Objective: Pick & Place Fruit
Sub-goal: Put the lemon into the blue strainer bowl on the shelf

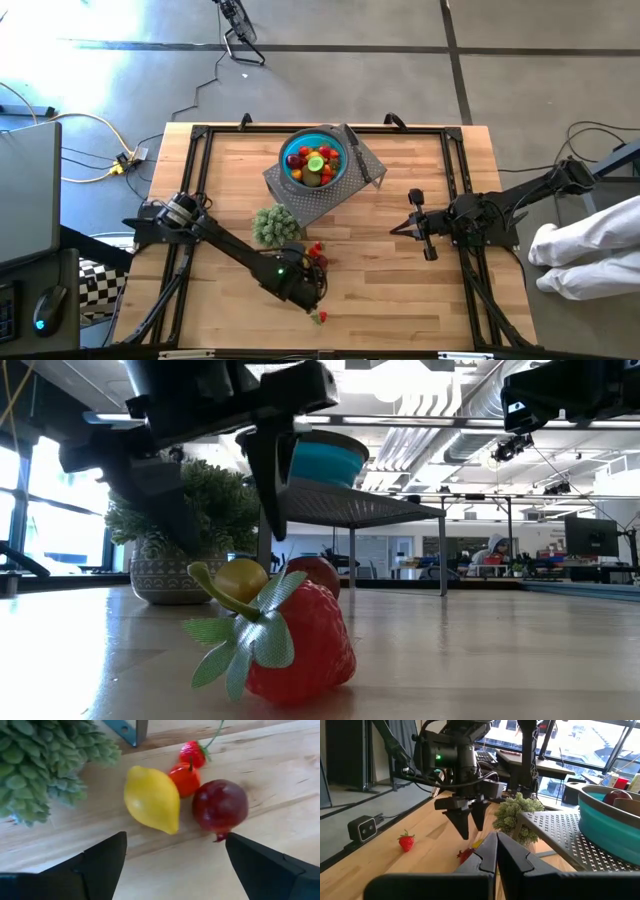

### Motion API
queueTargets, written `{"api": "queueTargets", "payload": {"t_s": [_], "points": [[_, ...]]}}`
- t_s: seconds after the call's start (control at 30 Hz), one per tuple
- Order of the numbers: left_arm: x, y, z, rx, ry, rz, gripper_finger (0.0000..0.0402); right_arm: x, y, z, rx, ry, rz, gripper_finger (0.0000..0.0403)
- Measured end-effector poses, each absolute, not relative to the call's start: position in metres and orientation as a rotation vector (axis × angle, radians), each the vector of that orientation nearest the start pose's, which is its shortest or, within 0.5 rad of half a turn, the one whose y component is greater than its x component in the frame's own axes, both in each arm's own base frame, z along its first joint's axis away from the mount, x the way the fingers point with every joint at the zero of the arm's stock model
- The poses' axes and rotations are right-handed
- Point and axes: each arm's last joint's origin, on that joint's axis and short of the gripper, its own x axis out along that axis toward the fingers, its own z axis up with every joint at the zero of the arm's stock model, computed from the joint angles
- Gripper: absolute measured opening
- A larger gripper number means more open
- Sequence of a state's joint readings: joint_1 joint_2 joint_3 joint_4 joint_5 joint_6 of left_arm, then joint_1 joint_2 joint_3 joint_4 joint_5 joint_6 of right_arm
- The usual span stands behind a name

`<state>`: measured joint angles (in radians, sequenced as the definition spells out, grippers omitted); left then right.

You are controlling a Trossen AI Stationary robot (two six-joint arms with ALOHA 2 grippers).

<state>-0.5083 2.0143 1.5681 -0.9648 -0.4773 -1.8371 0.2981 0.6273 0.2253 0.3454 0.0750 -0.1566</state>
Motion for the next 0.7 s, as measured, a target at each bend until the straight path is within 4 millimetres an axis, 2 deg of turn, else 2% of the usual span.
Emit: {"api": "queueTargets", "payload": {"t_s": [0.27,0.57,0.7], "points": [[0.351,-0.181,0.184,-0.908,0.787,1.065,0.0335,0.146,0.042,0.212,-0.165,0.038,0.227,0.0003],[0.352,-0.178,0.186,-0.866,0.700,1.072,0.0335,0.146,0.042,0.212,-0.164,0.038,0.227,0.0003],[0.354,-0.178,0.179,-0.854,0.705,1.086,0.0335,0.146,0.042,0.212,-0.165,0.038,0.227,0.0003]]}}
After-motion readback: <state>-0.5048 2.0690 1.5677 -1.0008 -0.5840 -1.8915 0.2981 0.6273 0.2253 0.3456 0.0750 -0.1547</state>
